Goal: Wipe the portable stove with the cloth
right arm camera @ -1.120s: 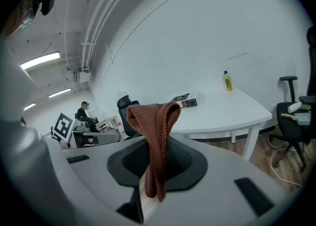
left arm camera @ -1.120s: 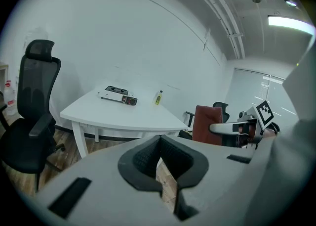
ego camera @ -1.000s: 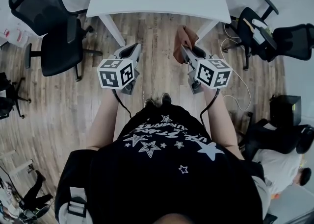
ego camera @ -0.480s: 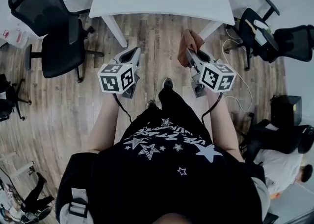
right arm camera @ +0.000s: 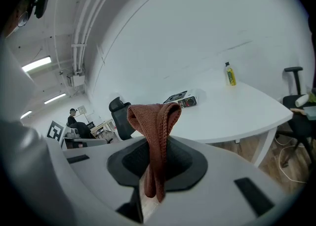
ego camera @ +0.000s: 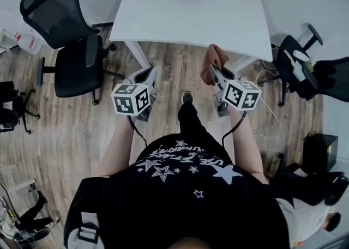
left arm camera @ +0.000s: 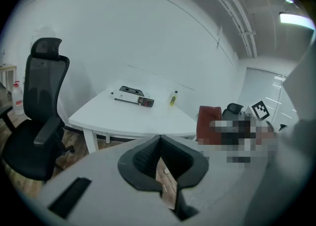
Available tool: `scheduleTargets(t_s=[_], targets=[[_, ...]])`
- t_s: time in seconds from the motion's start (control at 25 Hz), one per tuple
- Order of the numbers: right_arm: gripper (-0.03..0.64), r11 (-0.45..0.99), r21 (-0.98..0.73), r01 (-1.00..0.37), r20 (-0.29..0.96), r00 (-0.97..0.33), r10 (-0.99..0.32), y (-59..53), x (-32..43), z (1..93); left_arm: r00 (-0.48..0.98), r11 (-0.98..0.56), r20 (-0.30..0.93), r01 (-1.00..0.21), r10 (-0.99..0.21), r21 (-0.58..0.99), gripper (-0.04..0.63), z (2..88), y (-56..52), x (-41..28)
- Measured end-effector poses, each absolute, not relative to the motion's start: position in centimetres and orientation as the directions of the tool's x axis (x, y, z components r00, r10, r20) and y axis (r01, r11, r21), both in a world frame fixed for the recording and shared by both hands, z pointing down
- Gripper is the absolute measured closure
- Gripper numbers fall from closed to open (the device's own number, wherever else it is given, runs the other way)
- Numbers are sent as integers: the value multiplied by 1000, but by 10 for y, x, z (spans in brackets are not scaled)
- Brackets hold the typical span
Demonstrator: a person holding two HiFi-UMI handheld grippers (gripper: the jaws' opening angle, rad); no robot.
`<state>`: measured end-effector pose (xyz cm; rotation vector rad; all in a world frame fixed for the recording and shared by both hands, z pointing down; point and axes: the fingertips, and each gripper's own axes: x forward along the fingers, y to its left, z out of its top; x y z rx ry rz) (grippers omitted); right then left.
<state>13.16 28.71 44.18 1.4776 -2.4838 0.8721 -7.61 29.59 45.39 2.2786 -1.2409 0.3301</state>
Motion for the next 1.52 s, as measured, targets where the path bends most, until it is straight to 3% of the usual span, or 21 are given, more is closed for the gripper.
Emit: scheduleTargets(t_s=[0.64, 1.52], targets=[[549, 397, -457, -796, 392, -581, -713, 82, 165, 454, 462, -351, 474, -884, -750, 308, 588, 454, 117, -47], [549, 444, -521, -729, 396, -667, -631, -10, 175, 469, 364, -277, 514, -930, -777, 240, 588, 454, 23, -45]])
